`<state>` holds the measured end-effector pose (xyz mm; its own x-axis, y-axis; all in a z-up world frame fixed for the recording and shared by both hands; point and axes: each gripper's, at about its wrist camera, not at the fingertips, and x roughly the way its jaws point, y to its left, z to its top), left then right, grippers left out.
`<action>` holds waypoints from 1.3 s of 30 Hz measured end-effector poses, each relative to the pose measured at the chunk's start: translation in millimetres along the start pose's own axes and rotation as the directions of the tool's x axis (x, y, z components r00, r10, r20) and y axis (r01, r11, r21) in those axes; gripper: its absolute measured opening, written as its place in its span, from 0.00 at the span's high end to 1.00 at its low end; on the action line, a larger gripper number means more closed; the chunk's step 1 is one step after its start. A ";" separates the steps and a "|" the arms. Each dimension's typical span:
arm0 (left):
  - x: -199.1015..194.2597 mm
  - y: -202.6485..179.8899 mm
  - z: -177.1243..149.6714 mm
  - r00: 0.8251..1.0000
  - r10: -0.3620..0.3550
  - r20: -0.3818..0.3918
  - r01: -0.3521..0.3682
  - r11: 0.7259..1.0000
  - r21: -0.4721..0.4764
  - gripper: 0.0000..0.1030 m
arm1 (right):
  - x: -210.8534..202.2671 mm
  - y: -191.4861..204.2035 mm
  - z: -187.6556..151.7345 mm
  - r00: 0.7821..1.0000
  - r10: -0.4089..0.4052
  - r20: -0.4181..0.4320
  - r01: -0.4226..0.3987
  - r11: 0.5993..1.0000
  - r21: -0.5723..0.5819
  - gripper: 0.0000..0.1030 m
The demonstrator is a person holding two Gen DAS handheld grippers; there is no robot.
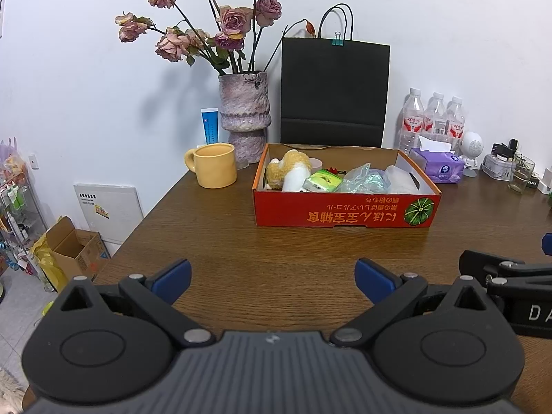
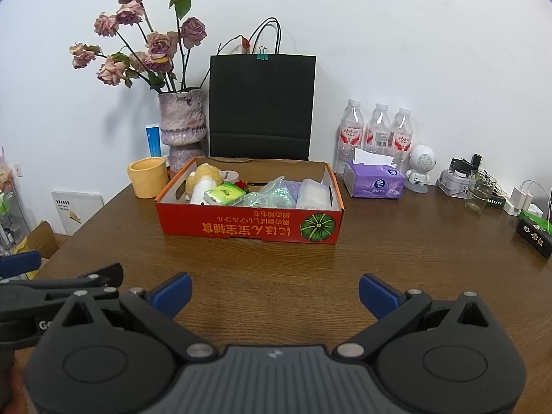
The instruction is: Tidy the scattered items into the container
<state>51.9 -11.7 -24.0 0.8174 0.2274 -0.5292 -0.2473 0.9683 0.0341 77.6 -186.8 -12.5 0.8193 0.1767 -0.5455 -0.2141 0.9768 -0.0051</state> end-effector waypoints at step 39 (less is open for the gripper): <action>-3.0 -1.9 -2.7 1.000 0.005 0.000 -0.005 1.000 0.003 0.00 | -2.2 -1.8 -3.6 1.000 0.000 -0.002 0.000 1.000 0.001 0.00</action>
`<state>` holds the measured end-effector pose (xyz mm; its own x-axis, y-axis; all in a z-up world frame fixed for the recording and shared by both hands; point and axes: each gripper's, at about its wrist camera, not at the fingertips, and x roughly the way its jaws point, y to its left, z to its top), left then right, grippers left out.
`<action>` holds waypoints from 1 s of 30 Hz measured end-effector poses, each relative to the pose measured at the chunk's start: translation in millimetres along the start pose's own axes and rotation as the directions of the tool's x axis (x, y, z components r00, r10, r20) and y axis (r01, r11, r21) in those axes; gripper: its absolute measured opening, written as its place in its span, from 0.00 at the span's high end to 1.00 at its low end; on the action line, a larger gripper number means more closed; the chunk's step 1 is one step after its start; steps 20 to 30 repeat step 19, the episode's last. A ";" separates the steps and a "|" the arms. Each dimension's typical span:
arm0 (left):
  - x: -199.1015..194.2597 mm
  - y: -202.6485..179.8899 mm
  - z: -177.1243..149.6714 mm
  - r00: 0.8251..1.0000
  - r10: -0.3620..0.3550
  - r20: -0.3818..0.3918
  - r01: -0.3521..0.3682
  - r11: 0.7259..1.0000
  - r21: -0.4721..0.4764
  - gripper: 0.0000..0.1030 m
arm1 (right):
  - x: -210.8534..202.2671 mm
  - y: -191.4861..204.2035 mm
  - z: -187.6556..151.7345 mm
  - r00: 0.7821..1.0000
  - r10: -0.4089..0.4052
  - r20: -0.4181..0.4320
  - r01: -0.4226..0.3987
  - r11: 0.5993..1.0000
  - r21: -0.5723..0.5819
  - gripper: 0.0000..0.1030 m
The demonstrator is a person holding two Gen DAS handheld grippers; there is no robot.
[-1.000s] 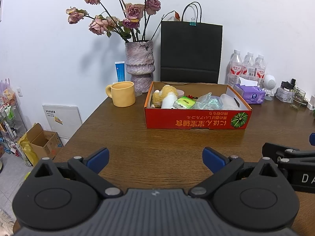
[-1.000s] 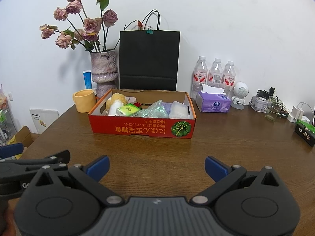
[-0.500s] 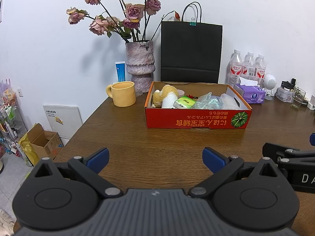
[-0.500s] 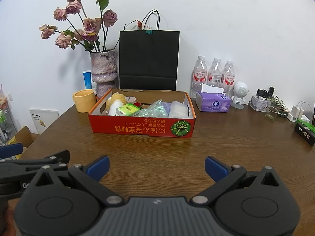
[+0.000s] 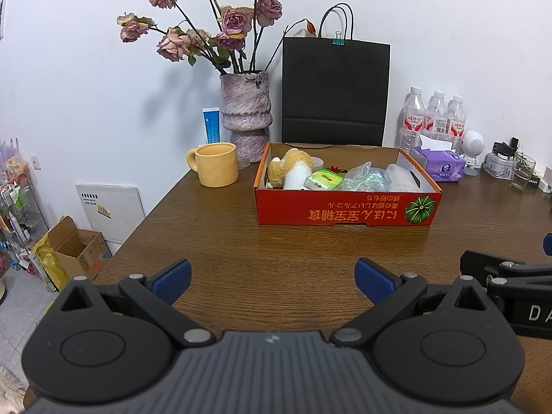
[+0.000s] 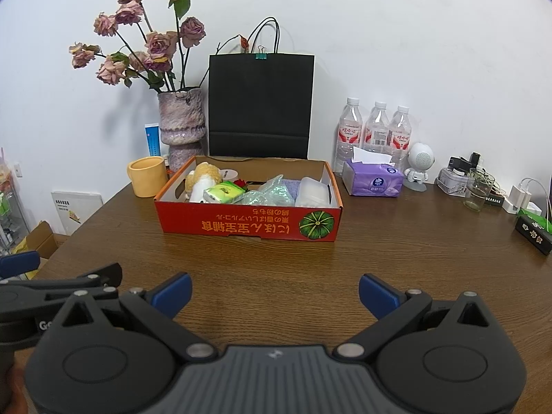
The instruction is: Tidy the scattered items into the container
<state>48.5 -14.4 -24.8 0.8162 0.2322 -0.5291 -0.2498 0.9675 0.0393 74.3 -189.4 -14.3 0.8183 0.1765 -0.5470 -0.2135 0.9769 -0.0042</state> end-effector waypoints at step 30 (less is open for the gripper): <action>-0.3 0.9 -2.9 1.000 0.005 0.006 -0.005 1.000 -0.010 0.00 | -0.7 1.1 -0.8 1.000 0.002 -0.002 -0.002 1.000 -0.003 0.00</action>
